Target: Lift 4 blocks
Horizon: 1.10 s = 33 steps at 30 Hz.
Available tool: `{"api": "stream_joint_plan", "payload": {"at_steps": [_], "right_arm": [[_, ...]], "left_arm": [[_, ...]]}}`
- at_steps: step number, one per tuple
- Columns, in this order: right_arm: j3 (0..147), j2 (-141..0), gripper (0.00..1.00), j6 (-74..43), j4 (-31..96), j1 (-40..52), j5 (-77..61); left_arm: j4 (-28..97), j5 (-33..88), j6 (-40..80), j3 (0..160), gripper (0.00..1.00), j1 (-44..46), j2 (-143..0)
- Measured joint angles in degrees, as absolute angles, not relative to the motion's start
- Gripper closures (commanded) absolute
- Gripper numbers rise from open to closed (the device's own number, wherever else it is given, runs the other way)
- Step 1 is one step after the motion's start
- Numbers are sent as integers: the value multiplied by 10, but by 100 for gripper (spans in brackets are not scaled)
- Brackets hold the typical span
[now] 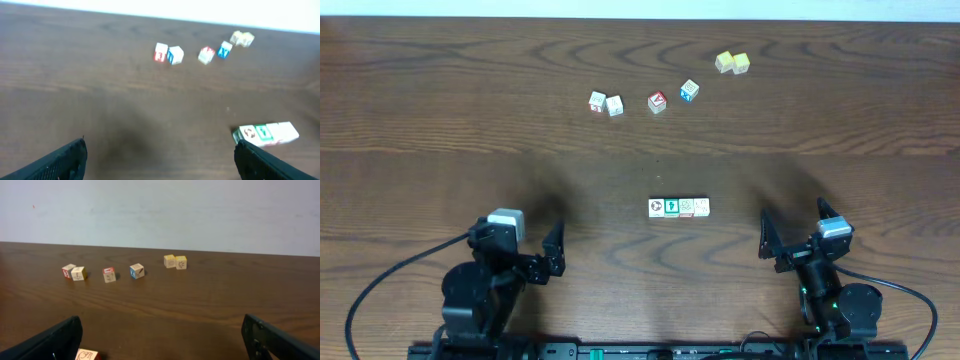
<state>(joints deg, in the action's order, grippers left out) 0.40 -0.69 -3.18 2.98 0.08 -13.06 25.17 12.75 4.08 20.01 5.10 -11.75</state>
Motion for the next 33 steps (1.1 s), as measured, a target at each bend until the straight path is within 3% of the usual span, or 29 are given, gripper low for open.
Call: {"api": "stream_joint_plan", "payload": {"at_steps": [19, 33], "right_arm": [[4, -7, 1, -32, 30, 1, -131], [4, -7, 1, -32, 30, 1, -131]], "left_arm": [[2, 138, 30, 17, 6, -13, -6], [15, 69, 29, 12, 6, -26, -6]]}}
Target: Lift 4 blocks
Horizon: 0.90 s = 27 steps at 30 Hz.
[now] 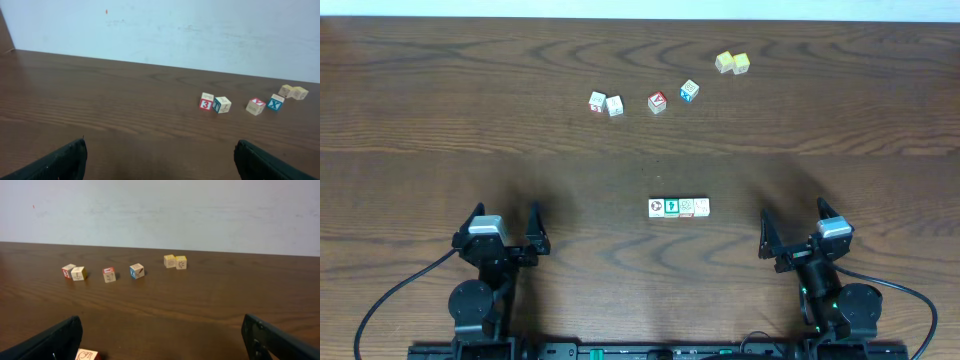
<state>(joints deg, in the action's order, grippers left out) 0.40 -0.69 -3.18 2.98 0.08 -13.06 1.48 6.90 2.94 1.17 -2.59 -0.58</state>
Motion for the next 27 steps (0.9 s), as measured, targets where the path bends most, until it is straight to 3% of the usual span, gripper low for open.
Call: {"api": "stream_joint_plan", "payload": {"at_steps": [27], "right_arm": [[4, -7, 1, -32, 30, 1, -131]], "left_arm": [[17, 54, 4, 12, 6, -26, -6]]}}
